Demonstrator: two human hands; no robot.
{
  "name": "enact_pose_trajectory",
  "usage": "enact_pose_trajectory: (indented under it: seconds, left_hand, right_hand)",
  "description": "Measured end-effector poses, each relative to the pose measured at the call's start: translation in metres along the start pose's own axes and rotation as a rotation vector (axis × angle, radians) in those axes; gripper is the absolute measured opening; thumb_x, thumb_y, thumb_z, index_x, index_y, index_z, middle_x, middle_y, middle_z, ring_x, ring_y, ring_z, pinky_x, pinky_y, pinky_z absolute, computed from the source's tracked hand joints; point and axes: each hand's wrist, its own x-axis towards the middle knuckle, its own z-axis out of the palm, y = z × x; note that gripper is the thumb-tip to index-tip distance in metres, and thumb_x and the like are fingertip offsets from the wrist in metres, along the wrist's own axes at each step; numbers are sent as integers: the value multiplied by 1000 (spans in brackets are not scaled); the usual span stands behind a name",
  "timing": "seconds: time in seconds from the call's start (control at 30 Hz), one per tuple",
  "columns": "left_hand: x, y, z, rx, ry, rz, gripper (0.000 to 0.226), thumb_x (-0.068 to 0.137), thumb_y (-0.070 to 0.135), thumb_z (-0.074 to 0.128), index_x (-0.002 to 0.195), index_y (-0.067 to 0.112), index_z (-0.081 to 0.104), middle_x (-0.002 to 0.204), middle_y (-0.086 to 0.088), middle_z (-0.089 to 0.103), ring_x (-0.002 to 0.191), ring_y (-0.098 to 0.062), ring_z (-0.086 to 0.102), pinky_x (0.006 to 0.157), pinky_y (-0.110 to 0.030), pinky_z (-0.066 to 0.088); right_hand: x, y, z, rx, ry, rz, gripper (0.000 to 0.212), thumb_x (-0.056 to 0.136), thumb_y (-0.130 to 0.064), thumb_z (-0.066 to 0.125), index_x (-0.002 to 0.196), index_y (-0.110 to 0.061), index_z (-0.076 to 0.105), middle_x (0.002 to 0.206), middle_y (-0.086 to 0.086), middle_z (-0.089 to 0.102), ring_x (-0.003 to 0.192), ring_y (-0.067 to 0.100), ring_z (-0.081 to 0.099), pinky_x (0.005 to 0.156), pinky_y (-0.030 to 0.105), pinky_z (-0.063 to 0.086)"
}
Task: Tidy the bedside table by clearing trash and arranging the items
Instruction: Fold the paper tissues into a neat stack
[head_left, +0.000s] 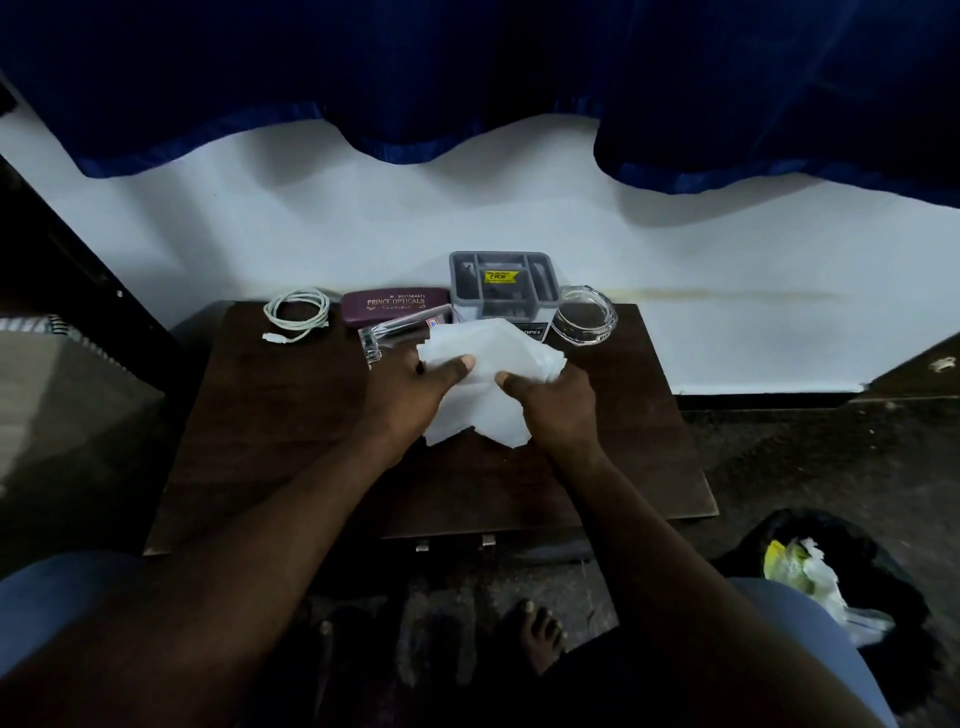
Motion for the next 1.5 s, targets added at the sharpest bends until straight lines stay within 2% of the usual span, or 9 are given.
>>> enact_pose_trajectory:
  seconds: [0.1,0.2,0.3,0.4,0.57,0.77,1.0,1.23,1.5]
  left_hand:
    - [-1,2,3,-19,-6,8,40,79,51,73,111,29,78,108,8,79,103,-10,73,99,-47,56]
    - [0,13,1,-46,-4,38,37,79,58,73,102,30,81,103,10,80,101,-9,74,99,-47,56]
    - [4,26,-6,-231,-91,-36,25,84,52,77,98,32,83,103,3,80,99,-16,77,95,-50,59]
    - [4,32,-11,-472,-255,-304,49,87,58,73,118,20,77,117,-10,77,106,-30,75,94,-56,58]
    - [2,30,-8,-595,-392,-486,66,94,65,54,136,16,65,129,-15,71,119,-36,68,103,-57,52]
    - [5,28,-7,-526,-372,-507,44,98,35,65,134,10,66,128,-17,71,118,-37,68,105,-59,50]
    - [8,22,-13,-439,-348,-482,31,93,10,69,123,5,70,115,-17,76,103,-35,75,84,-49,62]
    - [15,28,-20,-499,-373,-532,50,91,42,72,130,12,69,124,-15,73,115,-34,71,102,-55,53]
    - [26,34,-25,-555,-446,-480,75,91,73,52,145,22,57,139,-12,65,129,-34,62,115,-57,40]
  right_hand:
    - [3,-2,1,-1,0,-18,35,80,-24,86,114,-20,77,96,-9,77,95,14,74,85,32,61]
    - [5,-14,-3,66,-14,-35,23,81,-18,86,102,-23,78,85,-16,74,93,13,74,80,23,59]
    - [7,-27,-12,318,-164,33,27,82,0,80,105,-14,77,104,6,80,101,29,76,88,43,62]
    - [7,-34,-20,427,-348,164,36,86,-1,75,122,-4,72,118,16,76,110,37,72,96,53,58]
    - [6,-33,-14,396,-342,304,32,85,-4,78,117,1,73,112,20,76,105,41,74,95,61,56]
    - [6,-30,-7,322,-312,303,32,83,0,78,114,5,73,109,21,77,103,41,74,95,60,57]
    - [10,-35,-14,290,-338,256,34,85,6,73,119,5,71,114,23,75,106,43,72,97,60,56]
    - [15,-38,-12,347,-402,243,36,84,8,73,119,3,72,115,20,76,107,40,73,94,56,59]
    - [24,-35,-4,293,-536,277,32,79,0,80,112,-1,77,110,17,78,101,36,76,84,48,63]
